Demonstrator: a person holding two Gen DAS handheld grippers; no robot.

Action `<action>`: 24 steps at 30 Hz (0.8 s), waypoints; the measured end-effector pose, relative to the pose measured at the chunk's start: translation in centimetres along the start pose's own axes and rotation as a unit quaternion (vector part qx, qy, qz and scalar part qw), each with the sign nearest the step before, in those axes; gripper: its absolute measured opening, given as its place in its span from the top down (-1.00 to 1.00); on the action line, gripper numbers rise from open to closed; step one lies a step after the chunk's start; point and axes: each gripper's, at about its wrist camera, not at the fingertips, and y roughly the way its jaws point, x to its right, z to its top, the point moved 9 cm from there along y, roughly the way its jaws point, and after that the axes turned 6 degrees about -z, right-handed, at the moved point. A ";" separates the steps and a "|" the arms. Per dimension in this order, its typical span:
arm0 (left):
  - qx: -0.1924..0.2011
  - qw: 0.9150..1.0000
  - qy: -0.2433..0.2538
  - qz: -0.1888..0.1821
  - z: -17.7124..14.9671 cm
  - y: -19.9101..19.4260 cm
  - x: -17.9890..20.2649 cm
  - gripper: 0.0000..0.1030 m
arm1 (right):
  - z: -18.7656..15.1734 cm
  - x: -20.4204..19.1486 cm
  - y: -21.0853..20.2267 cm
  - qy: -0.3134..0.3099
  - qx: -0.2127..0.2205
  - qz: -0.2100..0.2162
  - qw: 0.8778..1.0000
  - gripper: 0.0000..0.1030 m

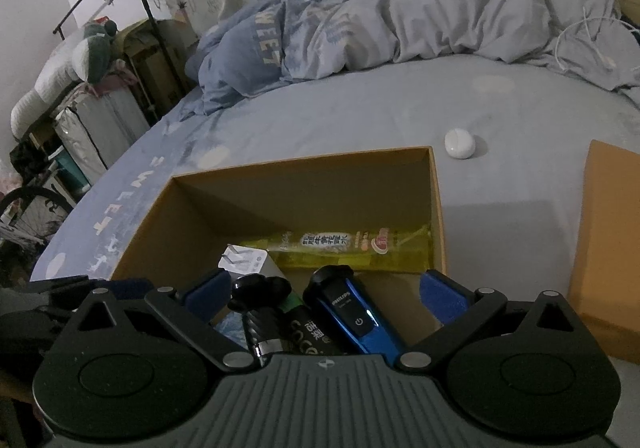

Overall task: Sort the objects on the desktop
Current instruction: 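Lower the white remote into the box and open the left tool, then move the right tool toward the white earbud case on the sheet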

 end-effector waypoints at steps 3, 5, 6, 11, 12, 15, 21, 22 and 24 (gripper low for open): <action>0.009 1.000 -0.002 -0.001 0.3 -0.2 0.0 -0.78 | 0.1 0.1 0.0 0.001 0.002 -0.002 1.000 -1.00; 0.015 1.000 -0.003 -0.002 0.5 -0.4 0.0 -0.80 | 0.2 0.2 -0.1 0.002 0.004 -0.004 1.000 -1.00; 0.018 1.000 -0.003 -0.002 0.7 -0.5 0.0 -0.84 | 0.2 0.2 -0.1 0.002 0.005 -0.004 1.000 -1.00; 0.037 0.999 -0.001 -0.010 1.3 -1.1 0.4 -0.97 | 0.4 0.4 -0.1 0.004 0.009 -0.008 1.000 -1.00; 0.040 0.999 0.001 -0.012 1.4 -1.2 0.4 -0.98 | 0.5 0.5 -0.2 0.005 0.010 -0.009 1.000 -1.00; 0.051 0.999 0.002 -0.018 1.9 -1.6 0.6 -0.99 | 0.9 1.0 -0.3 0.010 0.015 -0.012 1.000 -1.00; 0.073 0.997 -0.010 -0.027 2.8 -2.4 0.6 -0.99 | 1.7 1.9 -0.6 0.021 0.024 -0.020 0.999 -1.00; 0.076 0.997 -0.012 -0.028 3.0 -2.5 0.6 -0.99 | 1.8 2.0 -0.6 0.023 0.025 -0.021 0.999 -1.00; 0.080 0.996 -0.014 -0.031 3.2 -2.6 0.6 -0.99 | 2.1 2.3 -0.7 0.026 0.029 -0.023 0.999 -1.00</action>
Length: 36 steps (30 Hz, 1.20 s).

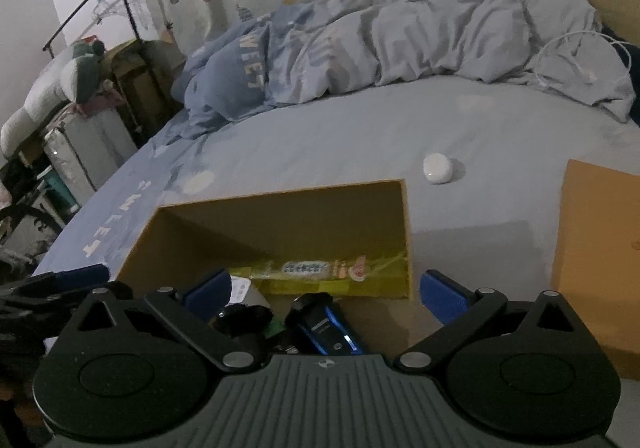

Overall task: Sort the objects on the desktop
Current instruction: 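Move the right tool toward the white earbud case on the sheet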

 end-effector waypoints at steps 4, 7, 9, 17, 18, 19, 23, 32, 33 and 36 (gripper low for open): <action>0.005 1.000 -0.011 0.003 0.4 -0.2 -0.4 -1.00 | 0.4 0.8 -0.6 0.008 0.007 -0.004 1.000 -1.00; 0.009 1.000 -0.018 0.004 0.9 -0.3 -0.6 -1.00 | 1.0 1.5 -1.0 0.014 0.015 -0.010 1.000 -1.00; 0.012 1.000 -0.022 0.005 1.3 -0.4 -0.7 -1.00 | 1.5 1.9 -1.0 0.016 0.019 -0.014 1.000 -1.00; 0.014 0.999 -0.043 0.008 2.4 -0.1 -1.9 -1.00 | 3.4 2.3 0.1 0.015 0.022 -0.020 0.999 -1.00; 0.013 0.999 -0.046 0.010 2.5 0.0 -2.1 -1.00 | 3.7 2.3 0.3 0.013 0.022 -0.022 0.999 -1.00; 0.013 0.999 -0.044 0.012 2.8 0.2 -2.3 -1.00 | 3.9 2.3 0.6 0.010 0.022 -0.024 0.999 -1.00; 0.015 0.999 -0.044 0.019 3.8 0.8 -3.1 -1.00 | 4.9 2.5 1.6 0.000 0.022 -0.031 0.999 -1.00; 0.014 0.999 -0.042 0.029 6.3 2.9 -4.2 -1.00 | 8.7 4.0 4.1 -0.015 0.018 -0.052 0.998 -1.00; 0.014 0.999 -0.042 0.029 6.6 3.2 -4.2 -1.00 | 9.1 4.1 4.4 -0.017 0.017 -0.053 0.998 -1.00; 0.012 0.999 -0.040 0.029 7.3 4.3 -4.2 -1.00 | 10.0 4.4 5.3 -0.022 0.014 -0.054 0.998 -1.00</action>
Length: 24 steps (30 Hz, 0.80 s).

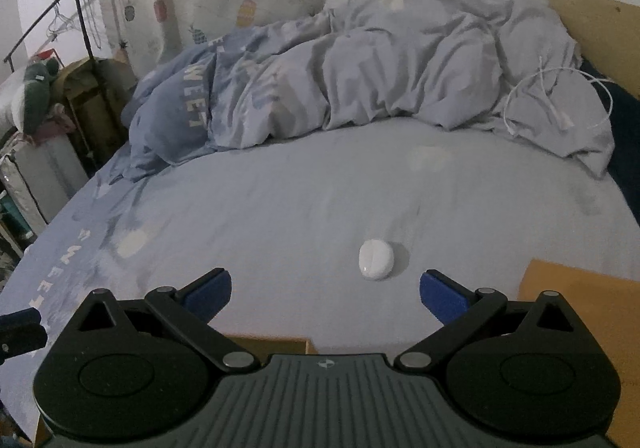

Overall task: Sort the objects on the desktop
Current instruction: 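Move the right tool toward the white earbud case on the sheet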

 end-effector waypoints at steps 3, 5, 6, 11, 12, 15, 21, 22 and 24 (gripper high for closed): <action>-0.005 1.000 0.001 -0.002 0.4 1.2 0.3 -1.00 | 0.1 0.4 1.6 -0.004 -0.012 -0.003 1.000 -1.00; -0.008 1.000 0.002 -0.003 0.7 2.0 0.5 -1.00 | 0.1 0.6 2.7 -0.007 -0.020 -0.006 1.000 -1.00; -0.013 1.000 0.001 -0.002 0.8 2.7 0.5 -1.00 | 0.1 0.7 3.3 -0.008 -0.024 -0.007 1.000 -1.00; -0.032 0.999 -0.003 0.005 1.1 5.0 0.5 -1.00 | 0.2 1.3 6.0 -0.015 -0.044 -0.012 0.999 -1.00; -0.034 0.999 -0.004 0.007 1.2 5.5 0.4 -1.00 | 0.2 1.4 6.5 -0.016 -0.048 -0.013 0.999 -1.00; -0.038 0.999 -0.006 0.013 1.6 6.8 0.0 -1.00 | 0.2 1.9 8.2 -0.020 -0.061 -0.018 0.998 -1.00; -0.057 0.998 -0.026 0.019 1.8 9.3 -0.8 -1.00 | -0.4 2.5 12.1 -0.023 -0.090 -0.027 0.995 -1.00; -0.060 0.998 -0.029 0.019 1.7 9.7 -0.9 -1.00 | -0.5 2.6 12.8 -0.024 -0.095 -0.028 0.995 -1.00; -0.066 0.997 -0.033 0.018 1.5 10.4 -1.2 -1.00 | -0.9 2.5 14.1 -0.025 -0.107 -0.030 0.993 -1.00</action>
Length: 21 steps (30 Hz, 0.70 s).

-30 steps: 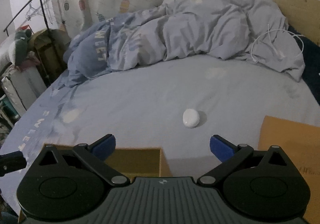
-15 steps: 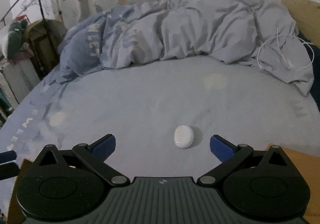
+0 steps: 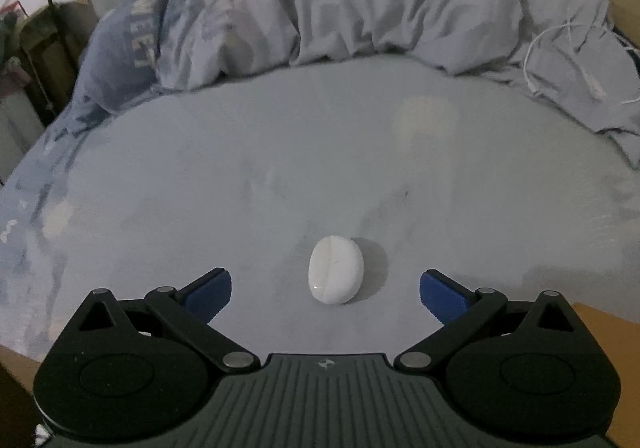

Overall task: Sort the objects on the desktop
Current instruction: 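Move the right tool toward the white earbud case on the sheet, then close the right tool on the white earbud case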

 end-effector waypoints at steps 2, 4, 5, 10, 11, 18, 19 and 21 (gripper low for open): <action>-0.009 1.000 -0.002 0.000 -0.3 0.7 -0.4 -1.00 | -0.1 -0.2 1.3 -0.001 -0.012 -0.002 1.000 -1.00; -0.018 1.000 -0.010 -0.002 -0.6 1.2 -0.9 -1.00 | -0.3 -0.4 2.7 -0.001 -0.025 -0.003 1.000 -1.00; -0.022 1.000 -0.015 -0.003 -0.7 1.4 -1.1 -1.00 | -0.2 -0.3 3.5 -0.001 -0.032 -0.004 0.999 -1.00; -0.024 0.999 -0.022 -0.005 -1.1 1.7 -2.1 -1.00 | -0.7 -0.4 5.7 -0.004 -0.047 -0.016 0.999 -1.00; -0.023 1.000 -0.021 -0.005 -1.1 1.6 -2.2 -1.00 | -0.8 -0.5 5.9 -0.006 -0.048 -0.018 0.999 -1.00; -0.023 0.999 -0.022 -0.010 -1.0 1.4 -2.2 -1.00 | -1.5 -0.9 6.3 -0.025 -0.055 -0.023 0.998 -0.69; -0.023 0.999 -0.022 -0.011 -1.0 1.4 -2.2 -1.00 | -1.6 -1.0 6.3 -0.029 -0.057 -0.024 0.998 -0.49; -0.022 0.999 -0.021 -0.012 -1.1 1.4 -2.1 -1.00 | -1.9 -1.1 6.3 -0.036 -0.060 -0.025 0.997 -0.35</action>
